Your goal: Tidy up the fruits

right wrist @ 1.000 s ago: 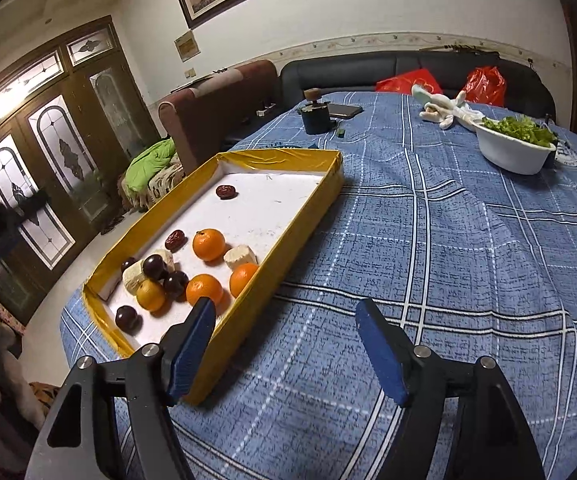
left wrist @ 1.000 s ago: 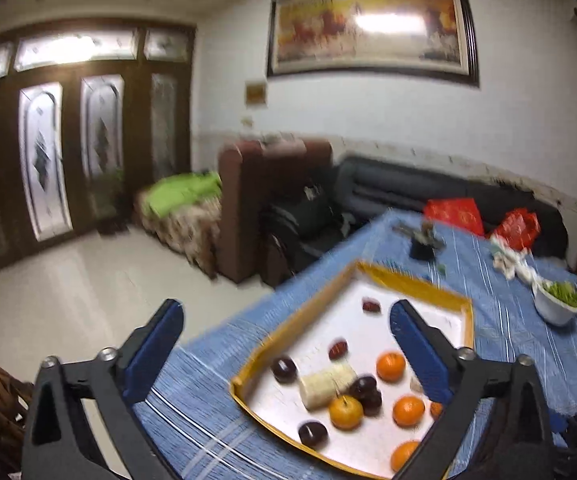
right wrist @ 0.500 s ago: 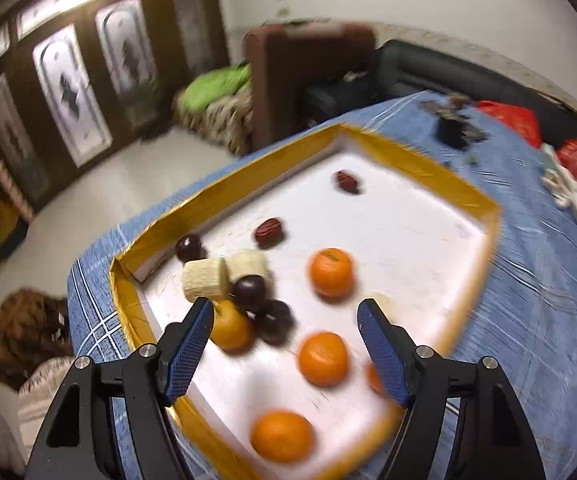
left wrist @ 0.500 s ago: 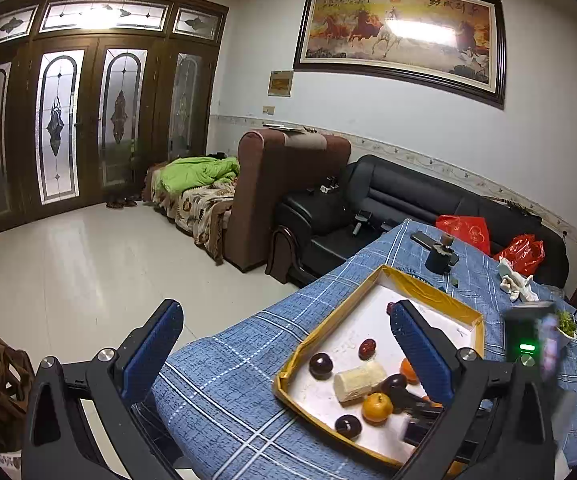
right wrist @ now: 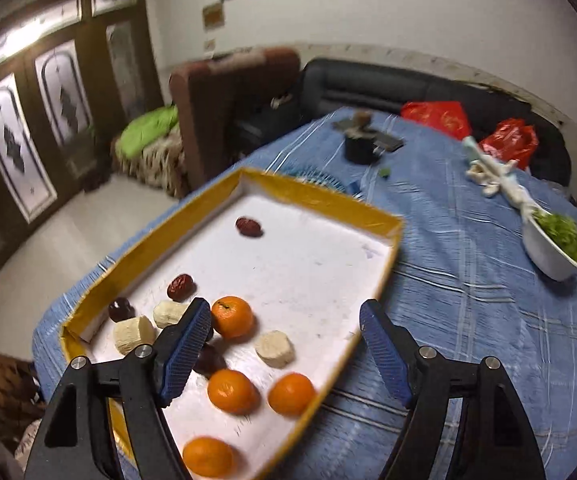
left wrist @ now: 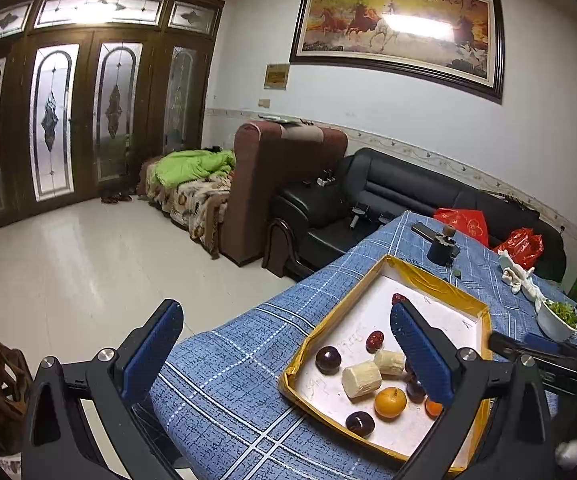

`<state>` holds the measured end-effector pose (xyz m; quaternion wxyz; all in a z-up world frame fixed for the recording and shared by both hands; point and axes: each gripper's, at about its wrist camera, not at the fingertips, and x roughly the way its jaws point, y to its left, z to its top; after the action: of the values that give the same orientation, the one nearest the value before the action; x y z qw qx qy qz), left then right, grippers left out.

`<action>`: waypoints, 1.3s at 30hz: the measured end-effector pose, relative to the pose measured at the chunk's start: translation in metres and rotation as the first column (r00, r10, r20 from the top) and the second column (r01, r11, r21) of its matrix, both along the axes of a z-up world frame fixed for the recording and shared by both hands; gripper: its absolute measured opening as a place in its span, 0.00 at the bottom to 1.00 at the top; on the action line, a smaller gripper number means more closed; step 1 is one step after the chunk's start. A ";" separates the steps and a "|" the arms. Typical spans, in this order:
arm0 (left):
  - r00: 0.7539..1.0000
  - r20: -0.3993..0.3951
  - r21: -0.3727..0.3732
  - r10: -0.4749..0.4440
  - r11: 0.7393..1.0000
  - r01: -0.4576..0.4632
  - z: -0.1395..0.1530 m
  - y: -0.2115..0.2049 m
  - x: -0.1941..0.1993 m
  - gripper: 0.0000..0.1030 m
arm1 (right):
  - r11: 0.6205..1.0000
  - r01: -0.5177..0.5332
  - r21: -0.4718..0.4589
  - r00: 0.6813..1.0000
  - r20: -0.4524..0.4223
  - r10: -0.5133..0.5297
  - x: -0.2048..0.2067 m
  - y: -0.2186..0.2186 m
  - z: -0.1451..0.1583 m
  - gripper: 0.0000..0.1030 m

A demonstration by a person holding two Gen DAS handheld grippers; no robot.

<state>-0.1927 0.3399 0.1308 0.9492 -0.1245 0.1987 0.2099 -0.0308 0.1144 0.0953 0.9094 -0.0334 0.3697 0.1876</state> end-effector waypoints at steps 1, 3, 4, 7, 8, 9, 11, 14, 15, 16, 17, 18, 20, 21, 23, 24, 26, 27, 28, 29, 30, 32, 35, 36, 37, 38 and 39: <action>1.000 0.011 0.024 0.015 1.000 -0.015 0.003 -0.005 -0.003 1.00 | 1.000 0.009 0.022 1.000 0.012 -0.009 -0.007 -0.007 0.003 0.81; 0.998 0.041 0.071 0.040 0.997 -0.043 0.009 -0.015 -0.010 1.00 | 0.999 0.010 0.050 1.000 0.026 -0.011 -0.019 -0.015 0.005 0.82; 0.996 0.065 0.099 0.053 0.993 -0.059 0.013 -0.023 -0.015 1.00 | 0.998 0.006 0.057 0.999 0.032 -0.008 -0.025 -0.017 0.005 0.82; 0.989 0.125 0.160 0.078 0.982 -0.098 0.023 -0.042 -0.030 1.00 | 0.998 -0.014 0.059 0.998 0.061 0.010 -0.049 -0.022 0.003 0.82; 0.987 0.143 0.176 0.077 0.979 -0.102 0.024 -0.049 -0.035 1.00 | 0.998 -0.021 0.056 0.997 0.074 0.017 -0.058 -0.023 0.001 0.82; 0.986 0.154 0.184 0.064 0.979 -0.092 0.023 -0.055 -0.039 1.00 | 0.998 -0.024 0.055 0.996 0.082 0.020 -0.065 -0.025 0.001 0.83; 0.990 0.140 0.179 0.009 0.983 -0.034 0.018 -0.063 -0.037 1.00 | 0.997 -0.029 0.069 0.996 0.088 0.022 -0.076 -0.032 -0.002 0.86; 0.998 0.001 0.140 -0.056 0.989 0.055 0.006 -0.076 -0.016 1.00 | 0.994 -0.029 0.101 0.998 0.060 0.023 -0.088 -0.043 -0.010 0.88; 0.997 -0.035 0.129 -0.067 0.989 0.071 0.002 -0.080 -0.011 1.00 | 0.994 -0.028 0.102 0.998 0.052 0.023 -0.091 -0.045 -0.013 0.88; 0.995 -0.066 0.119 -0.079 0.989 0.086 -0.002 -0.084 -0.007 1.00 | 0.995 -0.023 0.100 0.999 0.041 0.019 -0.092 -0.048 -0.017 0.88; 0.991 -0.094 0.112 -0.091 0.989 0.101 -0.006 -0.090 -0.003 1.00 | 0.995 -0.018 0.097 0.999 0.034 0.015 -0.092 -0.050 -0.020 0.88; 0.989 -0.115 0.112 -0.097 0.988 0.110 -0.010 -0.095 0.000 1.00 | 0.996 -0.011 0.093 1.000 0.025 0.009 -0.094 -0.054 -0.024 0.88; 0.983 -0.156 0.126 -0.102 0.984 0.122 -0.015 -0.104 0.004 1.00 | 0.996 0.001 0.093 1.000 0.015 -0.003 -0.095 -0.059 -0.028 0.88; 0.979 -0.173 0.130 -0.110 0.983 0.133 -0.018 -0.108 0.006 1.00 | 0.996 0.006 0.094 1.000 0.011 -0.007 -0.096 -0.062 -0.029 0.88; 0.973 -0.200 0.129 -0.118 0.981 0.145 -0.022 -0.114 0.009 1.00 | 0.996 0.016 0.091 1.000 0.003 -0.016 -0.096 -0.065 -0.031 0.88; 0.970 -0.209 0.125 -0.123 0.981 0.151 -0.024 -0.116 0.010 1.00 | 0.996 0.018 0.089 1.000 0.001 -0.018 -0.097 -0.066 -0.031 0.88; 0.966 -0.222 0.113 -0.133 0.981 0.161 -0.026 -0.117 0.011 1.00 | 0.996 0.018 0.085 1.000 0.000 -0.018 -0.099 -0.068 -0.032 0.88; 0.964 -0.229 0.108 -0.136 0.981 0.164 -0.028 -0.118 0.012 1.00 | 0.996 0.016 0.083 1.000 0.000 -0.016 -0.100 -0.067 -0.033 0.88; 0.962 -0.235 0.102 -0.139 0.981 0.166 -0.029 -0.118 0.012 1.00 | 0.997 0.015 0.081 1.000 0.001 -0.015 -0.101 -0.067 -0.033 0.88; 0.960 -0.240 0.093 -0.142 0.981 0.169 -0.030 -0.117 0.013 1.00 | 0.997 0.014 0.077 1.000 0.002 -0.014 -0.101 -0.066 -0.033 0.88; 0.958 -0.244 0.084 -0.148 0.981 0.173 -0.031 -0.115 0.014 1.00 | 0.997 0.012 0.072 1.000 0.004 -0.012 -0.102 -0.065 -0.034 0.88; 0.954 -0.252 0.062 -0.161 0.981 0.182 -0.033 -0.114 0.015 1.00 | 0.998 0.007 0.061 1.000 0.008 -0.008 -0.104 -0.062 -0.034 0.88; 0.949 -0.265 0.034 -0.170 0.982 0.185 -0.036 -0.111 0.017 1.00 | 0.999 0.000 0.053 1.000 0.007 0.000 -0.104 -0.058 -0.035 0.89; 0.948 -0.269 0.024 -0.172 0.982 0.185 -0.037 -0.109 0.017 1.00 | 0.999 -0.002 0.050 1.000 0.005 0.002 -0.104 -0.057 -0.035 0.89; 0.946 -0.272 0.014 -0.175 0.983 0.186 -0.038 -0.108 0.019 1.00 | 0.999 -0.003 0.047 1.000 0.004 0.003 -0.104 -0.056 -0.036 0.89; 0.945 -0.276 0.003 -0.177 0.983 0.185 -0.040 -0.106 0.019 1.00 | 0.999 -0.004 0.045 1.000 0.002 0.004 -0.104 -0.055 -0.037 0.89; 0.944 -0.277 -0.003 -0.178 0.983 0.184 -0.041 -0.105 0.020 1.00 | 0.999 -0.006 0.042 1.000 -0.001 0.006 -0.104 -0.053 -0.037 0.89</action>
<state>-0.1731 0.2351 0.0901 0.9288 -0.0643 0.3374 0.1393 -0.1346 0.0612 0.0578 0.9091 -0.0150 0.3661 0.1981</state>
